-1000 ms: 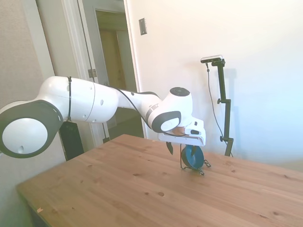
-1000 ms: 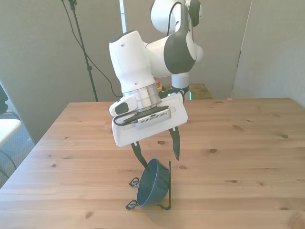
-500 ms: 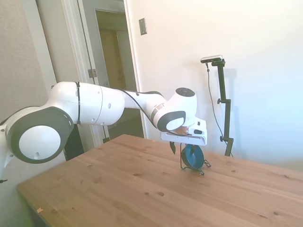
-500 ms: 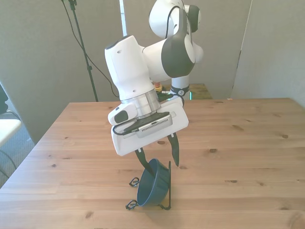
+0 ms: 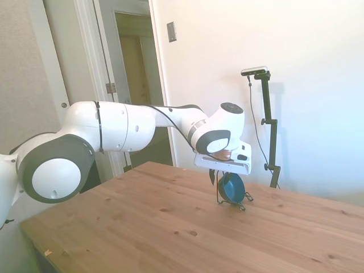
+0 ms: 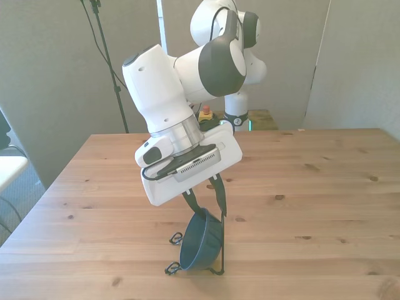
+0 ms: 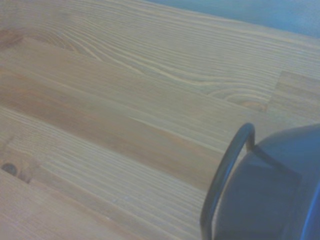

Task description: Unload the bowl

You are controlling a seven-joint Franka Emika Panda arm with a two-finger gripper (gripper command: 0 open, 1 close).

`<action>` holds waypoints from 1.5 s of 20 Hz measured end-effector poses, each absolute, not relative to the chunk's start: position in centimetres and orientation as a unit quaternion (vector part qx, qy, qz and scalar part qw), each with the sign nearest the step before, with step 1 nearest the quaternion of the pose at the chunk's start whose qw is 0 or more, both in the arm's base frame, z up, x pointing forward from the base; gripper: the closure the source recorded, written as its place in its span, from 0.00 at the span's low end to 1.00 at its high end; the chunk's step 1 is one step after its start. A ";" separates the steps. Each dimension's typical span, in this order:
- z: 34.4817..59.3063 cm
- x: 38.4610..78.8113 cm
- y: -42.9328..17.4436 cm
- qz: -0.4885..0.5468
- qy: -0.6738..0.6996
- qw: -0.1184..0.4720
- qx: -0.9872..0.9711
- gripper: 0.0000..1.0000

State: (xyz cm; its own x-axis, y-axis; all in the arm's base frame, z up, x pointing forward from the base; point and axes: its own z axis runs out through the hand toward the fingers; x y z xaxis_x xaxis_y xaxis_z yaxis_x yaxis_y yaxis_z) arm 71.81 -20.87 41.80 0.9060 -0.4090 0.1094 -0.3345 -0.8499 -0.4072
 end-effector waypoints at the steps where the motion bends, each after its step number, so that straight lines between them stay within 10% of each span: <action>1: 41.7 71.9 -21.0 -0.093 0.193 0.195 -0.957 1.00; 14: 41.8 72.7 -22.9 -0.070 0.193 0.249 -0.946 1.00; 30: 47.8 70.2 -28.3 -0.116 0.207 0.286 -0.928 1.00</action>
